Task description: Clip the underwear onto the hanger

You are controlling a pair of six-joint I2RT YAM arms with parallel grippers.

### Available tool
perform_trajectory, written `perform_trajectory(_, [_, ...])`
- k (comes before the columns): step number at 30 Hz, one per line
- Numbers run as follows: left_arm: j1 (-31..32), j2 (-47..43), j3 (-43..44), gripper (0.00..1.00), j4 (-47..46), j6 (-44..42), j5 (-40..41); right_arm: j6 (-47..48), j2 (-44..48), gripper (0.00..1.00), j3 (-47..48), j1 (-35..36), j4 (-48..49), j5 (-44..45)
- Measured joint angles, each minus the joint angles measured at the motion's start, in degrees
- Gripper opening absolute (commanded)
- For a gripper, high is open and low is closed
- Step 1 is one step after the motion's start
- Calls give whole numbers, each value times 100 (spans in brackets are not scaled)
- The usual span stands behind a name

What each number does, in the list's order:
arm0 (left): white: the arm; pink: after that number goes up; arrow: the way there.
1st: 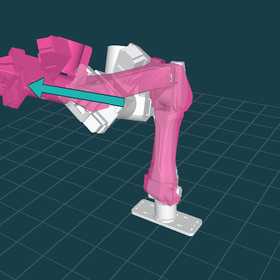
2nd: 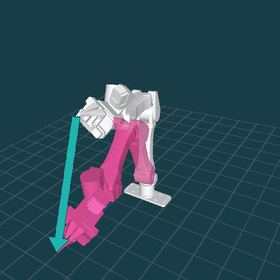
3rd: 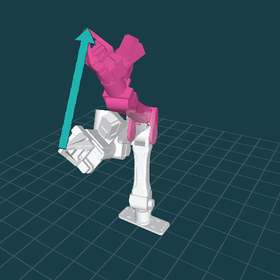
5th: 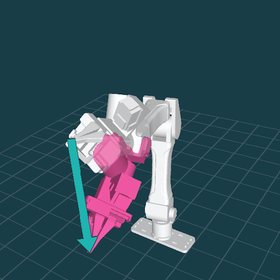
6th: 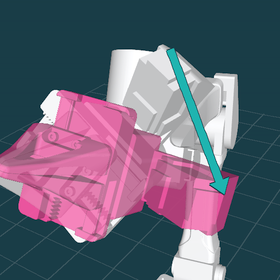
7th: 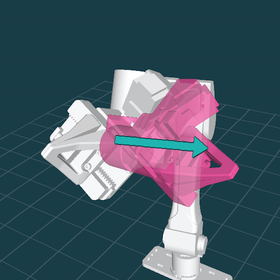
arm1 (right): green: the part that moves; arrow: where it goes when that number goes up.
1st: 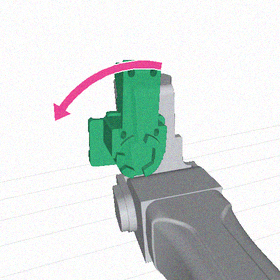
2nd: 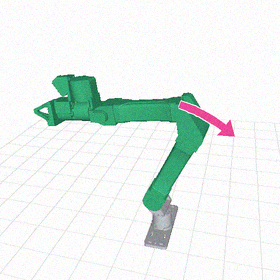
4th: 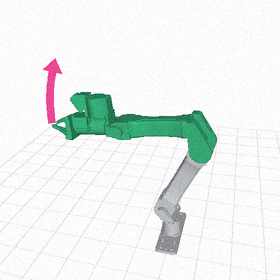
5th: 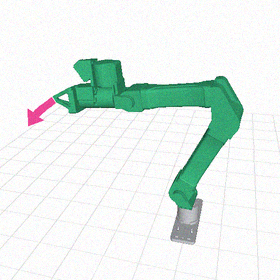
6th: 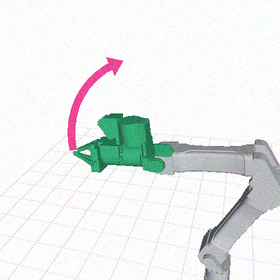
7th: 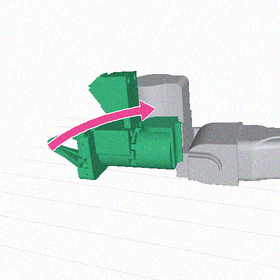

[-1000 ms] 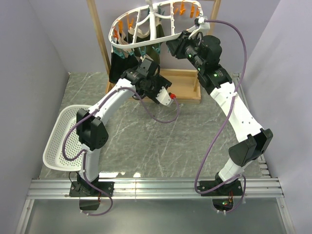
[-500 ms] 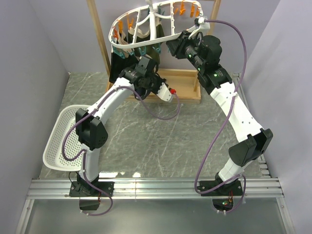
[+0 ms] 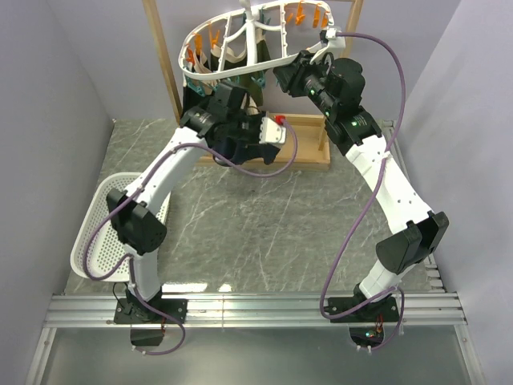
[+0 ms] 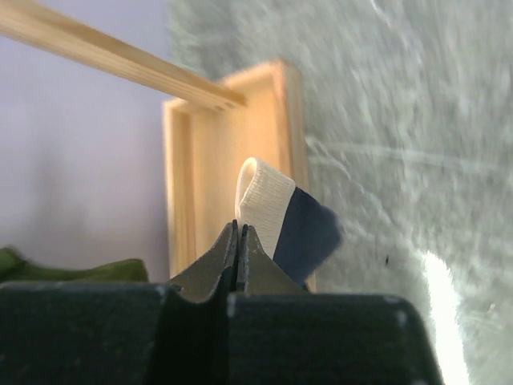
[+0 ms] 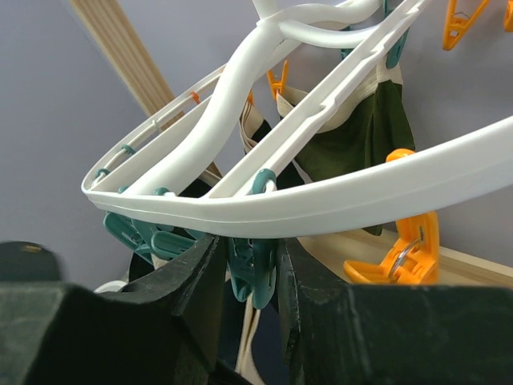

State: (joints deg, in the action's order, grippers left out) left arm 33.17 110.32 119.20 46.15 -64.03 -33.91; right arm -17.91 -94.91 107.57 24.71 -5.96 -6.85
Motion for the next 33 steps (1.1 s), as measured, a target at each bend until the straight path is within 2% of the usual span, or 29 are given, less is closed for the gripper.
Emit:
perform_trajectory(6, [-68, -890, -835, 0, -1128, 1436, 11, -2, 0, 0, 0, 0, 0, 0])
perform_trajectory(11, [-74, -1552, -1823, 0, -2435, 2361, 560, -24, 0, 0, 0, 0, 0, 0])
perform_trajectory(15, [-70, -1965, -2726, 0, -3541, 2728, 1104, -52, 0, 0, 0, 0, 0, -2])
perform_trajectory(23, [17, -2238, -3897, 0, -5554, 2546, 1965, -94, 0, 0, -28, 0, 26, -28])
perform_trajectory(29, [144, -2253, -4214, 0, -6568, 2083, 2127, -96, 0, 0, -28, 0, 28, -31])
perform_trajectory(33, [179, -2275, -4312, 0, -6911, 1834, 2133, -96, 0, 0, -33, -4, 28, -44])
